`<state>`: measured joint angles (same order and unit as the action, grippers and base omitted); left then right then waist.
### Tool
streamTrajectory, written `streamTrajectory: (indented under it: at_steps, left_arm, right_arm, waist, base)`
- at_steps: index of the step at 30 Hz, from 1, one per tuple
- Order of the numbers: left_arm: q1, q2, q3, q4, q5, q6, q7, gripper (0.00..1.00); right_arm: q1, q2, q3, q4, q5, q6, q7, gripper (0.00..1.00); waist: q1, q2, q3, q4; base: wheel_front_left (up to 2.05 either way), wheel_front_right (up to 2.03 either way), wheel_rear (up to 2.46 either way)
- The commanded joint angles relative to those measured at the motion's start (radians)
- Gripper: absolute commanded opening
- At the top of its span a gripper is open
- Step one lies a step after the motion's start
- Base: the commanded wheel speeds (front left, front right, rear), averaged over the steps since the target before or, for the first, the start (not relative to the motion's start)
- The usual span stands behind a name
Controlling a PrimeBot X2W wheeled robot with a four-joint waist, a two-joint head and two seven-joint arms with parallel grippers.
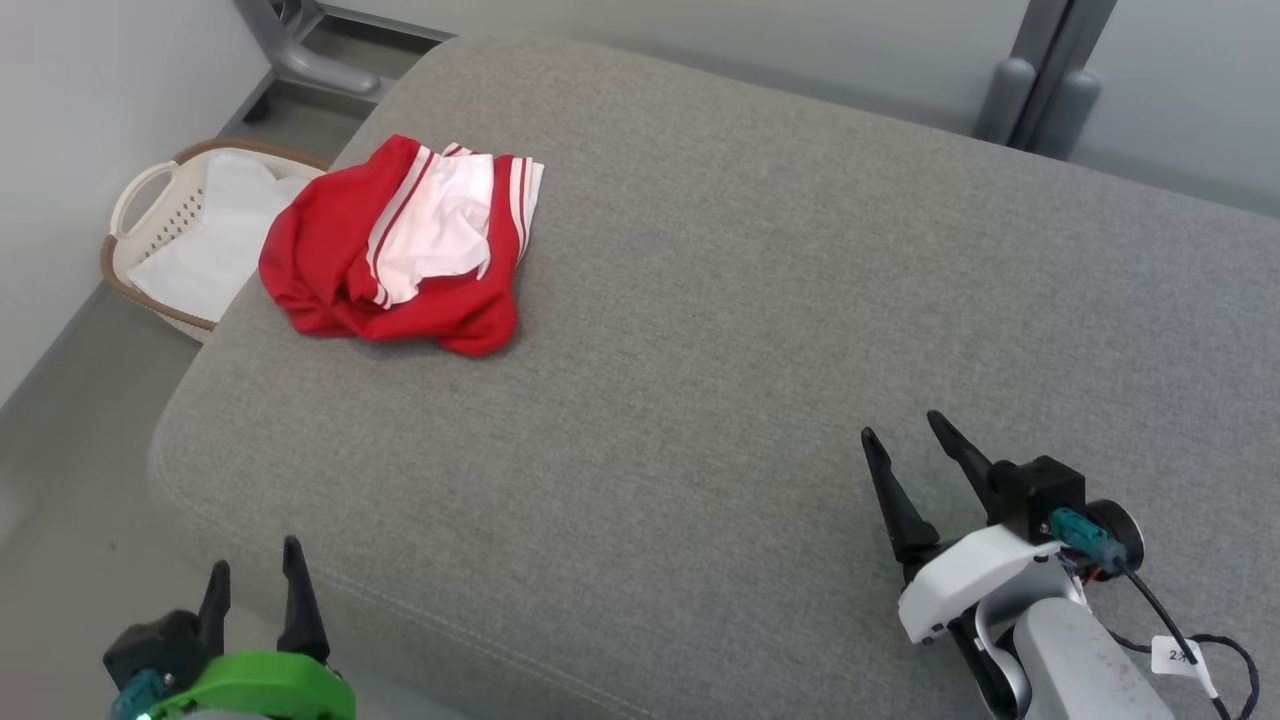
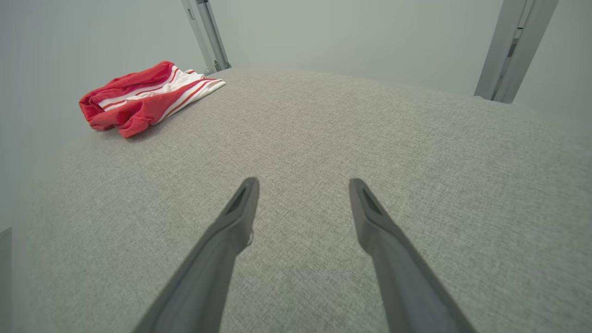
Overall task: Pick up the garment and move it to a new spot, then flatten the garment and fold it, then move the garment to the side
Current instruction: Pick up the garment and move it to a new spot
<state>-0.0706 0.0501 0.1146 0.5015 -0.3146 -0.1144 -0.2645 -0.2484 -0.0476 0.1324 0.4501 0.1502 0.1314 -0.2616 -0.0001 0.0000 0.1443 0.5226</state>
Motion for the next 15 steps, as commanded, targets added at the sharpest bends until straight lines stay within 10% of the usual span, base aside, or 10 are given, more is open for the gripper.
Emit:
streamTrajectory:
  at_steps: [1, 15]
  left_arm:
    - [-0.040, 0.002, 0.010, 0.010, -0.005, -0.006, 0.001, 1.00]
    - [-0.465, 0.199, -0.105, 0.183, -0.154, -0.017, 0.001, 1.00]
  right_arm:
    - [-0.018, -0.006, -0.001, -0.005, -0.009, -0.002, -0.005, 1.00]
    - [-0.169, -0.007, 0.021, -0.104, -0.079, -0.002, -0.005, 1.00]
  waist:
    - [0.0001, 0.0000, 0.046, -0.035]
    - [0.0001, 0.0000, 0.282, -0.178]
  base:
    - [0.00, 0.00, 0.00]
    - [0.00, 0.00, 0.00]
